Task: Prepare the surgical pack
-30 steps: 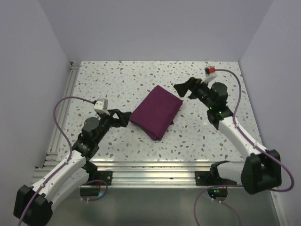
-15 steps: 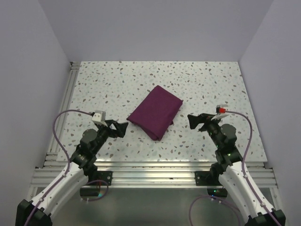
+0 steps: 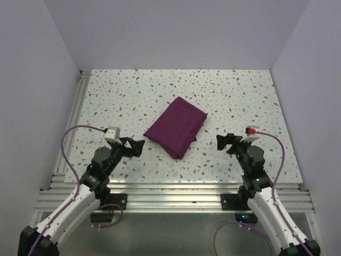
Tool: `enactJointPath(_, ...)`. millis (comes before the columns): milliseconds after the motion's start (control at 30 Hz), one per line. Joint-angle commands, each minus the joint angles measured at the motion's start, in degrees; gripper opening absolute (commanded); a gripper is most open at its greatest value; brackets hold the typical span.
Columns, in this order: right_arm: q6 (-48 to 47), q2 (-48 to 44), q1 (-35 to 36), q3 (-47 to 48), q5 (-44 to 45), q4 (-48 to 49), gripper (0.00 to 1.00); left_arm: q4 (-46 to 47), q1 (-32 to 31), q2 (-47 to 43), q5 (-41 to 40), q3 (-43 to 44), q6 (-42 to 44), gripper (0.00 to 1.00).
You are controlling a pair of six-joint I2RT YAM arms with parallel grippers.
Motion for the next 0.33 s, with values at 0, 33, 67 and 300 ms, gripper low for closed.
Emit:
enactJointPath(0, 0.5, 1.4, 0.0, 1.0, 2.0, 1.4, 0.94, 1.2, -0.2, 0.2, -0.6, 0.6, 0.3, 1.0)
enactJointPath(33, 0.5, 1.5, -0.1, 1.1, 1.9, 1.4, 0.94, 1.1, -0.1, 0.0, -0.6, 0.6, 0.3, 1.0)
enactJointPath(67, 0.5, 1.6, -0.1, 1.2, 1.9, 1.4, 0.94, 1.0, -0.1, -0.1, -0.6, 0.6, 0.3, 1.0)
enactJointPath(300, 0.9, 1.8, 0.0, 1.4, 2.8, 0.8, 0.92, 1.1, -0.1, -0.2, -0.7, 0.5, 0.3, 1.0)
